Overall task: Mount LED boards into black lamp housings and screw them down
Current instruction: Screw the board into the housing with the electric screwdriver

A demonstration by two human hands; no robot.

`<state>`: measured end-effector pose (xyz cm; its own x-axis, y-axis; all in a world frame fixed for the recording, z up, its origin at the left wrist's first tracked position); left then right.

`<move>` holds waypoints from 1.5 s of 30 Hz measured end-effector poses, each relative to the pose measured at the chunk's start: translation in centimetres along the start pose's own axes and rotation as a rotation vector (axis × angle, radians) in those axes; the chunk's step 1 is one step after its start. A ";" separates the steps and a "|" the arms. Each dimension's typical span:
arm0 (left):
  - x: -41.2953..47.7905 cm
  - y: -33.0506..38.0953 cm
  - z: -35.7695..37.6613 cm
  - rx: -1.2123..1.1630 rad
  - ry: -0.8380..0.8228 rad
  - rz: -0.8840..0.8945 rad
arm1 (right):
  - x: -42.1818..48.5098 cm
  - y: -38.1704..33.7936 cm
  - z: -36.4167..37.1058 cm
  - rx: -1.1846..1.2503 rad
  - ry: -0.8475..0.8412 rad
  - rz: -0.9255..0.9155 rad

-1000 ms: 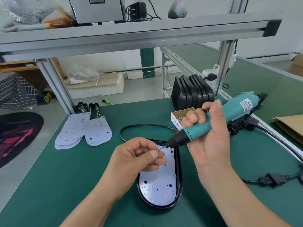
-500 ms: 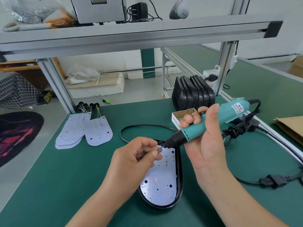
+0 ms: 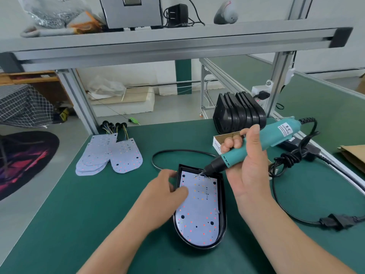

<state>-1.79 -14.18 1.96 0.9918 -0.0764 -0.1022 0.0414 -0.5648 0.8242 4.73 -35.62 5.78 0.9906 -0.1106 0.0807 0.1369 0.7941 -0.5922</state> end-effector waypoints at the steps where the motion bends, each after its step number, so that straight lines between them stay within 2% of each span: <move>1: 0.0 -0.2 0.5 -0.044 -0.026 -0.010 | 0.1 0.2 0.1 -0.015 0.002 0.001; 6: 0.6 -1.0 1.6 -0.225 -0.040 -0.032 | 0.7 1.6 0.6 -0.082 0.002 0.009; 19: 0.9 -1.0 2.1 -0.249 -0.022 0.031 | 0.6 2.7 1.8 -0.231 -0.108 -0.013; 31: 1.1 -0.9 2.1 -0.235 0.011 0.047 | -0.8 3.4 6.2 -0.407 -0.496 -0.045; 39: 1.0 -0.9 1.8 -0.215 0.026 0.049 | -0.3 4.6 6.8 -0.473 -0.568 0.070; 45: 0.7 -0.3 1.9 -0.218 0.009 0.060 | -0.2 3.0 5.4 -0.376 -0.501 0.067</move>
<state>-1.29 -15.63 0.56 0.9943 -0.0963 -0.0450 0.0064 -0.3686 0.9296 4.98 -30.00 8.33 0.8898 0.2979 0.3456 0.1552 0.5148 -0.8431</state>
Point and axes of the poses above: each hand's wrist, its own x-axis towards the middle knuckle, its own z-axis out of the palm, y = z × x, the point moved 6 cm from there along x, towards the middle knuckle, and after that the axes turned 9 degrees about z, right-handed, at the moved point
